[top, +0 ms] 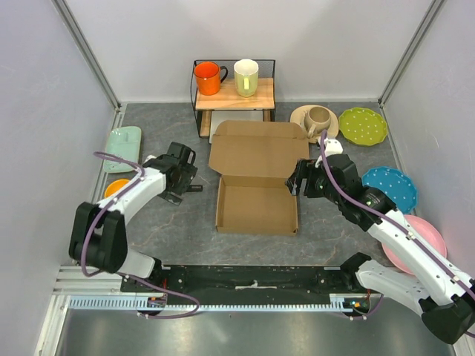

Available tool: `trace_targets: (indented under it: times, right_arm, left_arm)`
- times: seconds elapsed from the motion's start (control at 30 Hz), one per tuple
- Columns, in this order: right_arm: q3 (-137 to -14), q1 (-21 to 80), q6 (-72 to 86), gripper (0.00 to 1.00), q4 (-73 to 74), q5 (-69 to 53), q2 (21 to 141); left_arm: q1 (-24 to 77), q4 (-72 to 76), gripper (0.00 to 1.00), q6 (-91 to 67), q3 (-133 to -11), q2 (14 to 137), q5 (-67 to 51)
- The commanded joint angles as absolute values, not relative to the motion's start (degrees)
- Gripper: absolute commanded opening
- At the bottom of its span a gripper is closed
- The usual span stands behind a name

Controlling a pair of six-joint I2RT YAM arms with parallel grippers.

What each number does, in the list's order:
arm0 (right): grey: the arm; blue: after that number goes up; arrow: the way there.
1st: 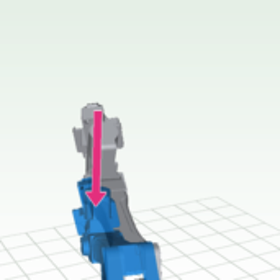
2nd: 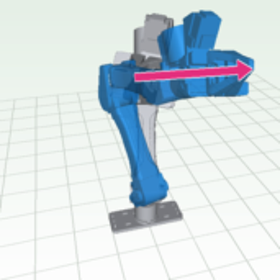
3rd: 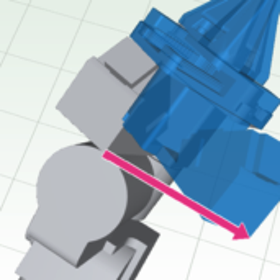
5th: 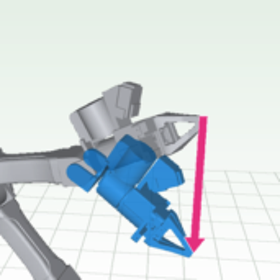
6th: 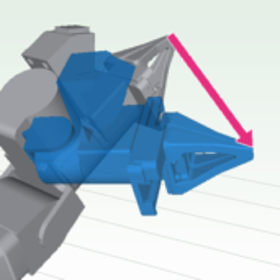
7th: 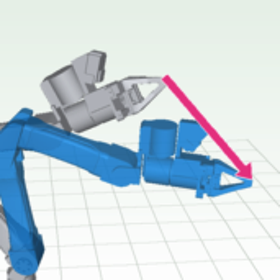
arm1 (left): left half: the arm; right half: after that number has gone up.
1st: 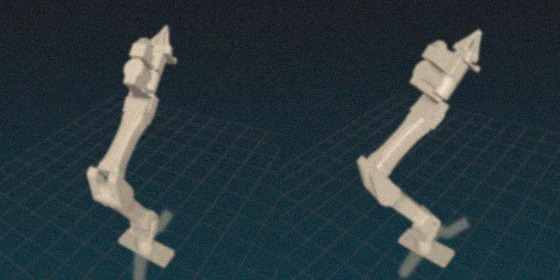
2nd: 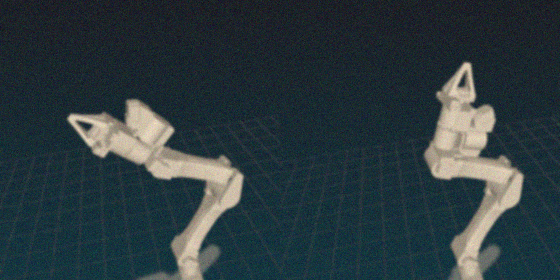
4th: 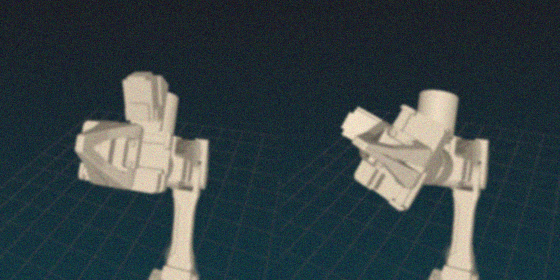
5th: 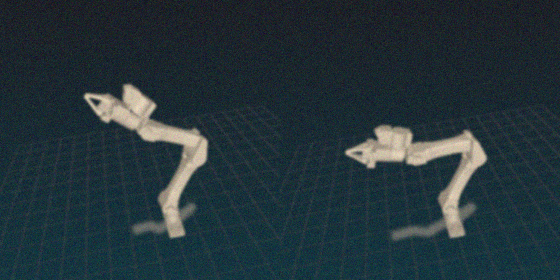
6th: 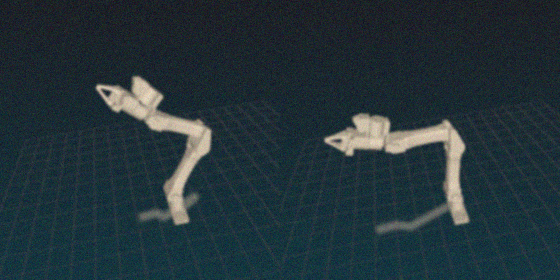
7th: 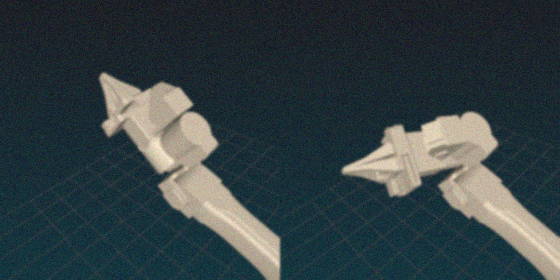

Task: Fold the paper box

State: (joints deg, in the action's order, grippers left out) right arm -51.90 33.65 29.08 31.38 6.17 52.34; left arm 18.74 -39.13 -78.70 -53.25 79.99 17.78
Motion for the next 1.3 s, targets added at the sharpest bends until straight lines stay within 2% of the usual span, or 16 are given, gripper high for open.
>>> trace_targets:
  times: [0.0,0.57,0.67,0.73,0.87,1.07,1.1,1.27]
  right_arm:
    - [-55.63,33.84,28.39,0.81,33.21,5.01,51.68]
    - [-57.39,34.01,29.79,0.81,38.50,6.95,49.31]
    - [-57.48,34.10,29.97,0.81,38.58,7.03,49.66]
    - [-58.00,34.02,29.80,0.80,38.67,7.47,49.92]
    - [-58.10,34.01,29.36,0.80,37.97,8.52,50.36]
    - [-56.51,34.10,30.06,0.79,35.60,8.53,50.36]
    - [-56.60,34.10,30.06,0.79,35.16,8.35,50.71]
    - [-59.50,34.19,29.27,0.79,34.89,8.96,52.03]
  left_arm:
    - [18.55,-43.42,0.97,-91.05,-56.34,85.34,20.83]
    - [14.15,-37.53,0.86,-90.70,-55.81,97.55,16.88]
    - [14.06,-37.35,0.77,-89.13,-55.90,98.61,16.09]
    - [14.15,-37.27,0.68,-88.07,-54.76,98.35,15.03]
    - [14.15,-35.78,0.52,-85.61,-49.67,93.19,15.29]
    - [14.24,-32.78,0.05,-78.85,-44.12,85.62,11.27]
    - [14.24,-32.70,0.02,-77.88,-44.03,83.00,10.64]
    - [14.85,-33.92,0.02,-72.78,-43.33,71.92,9.84]
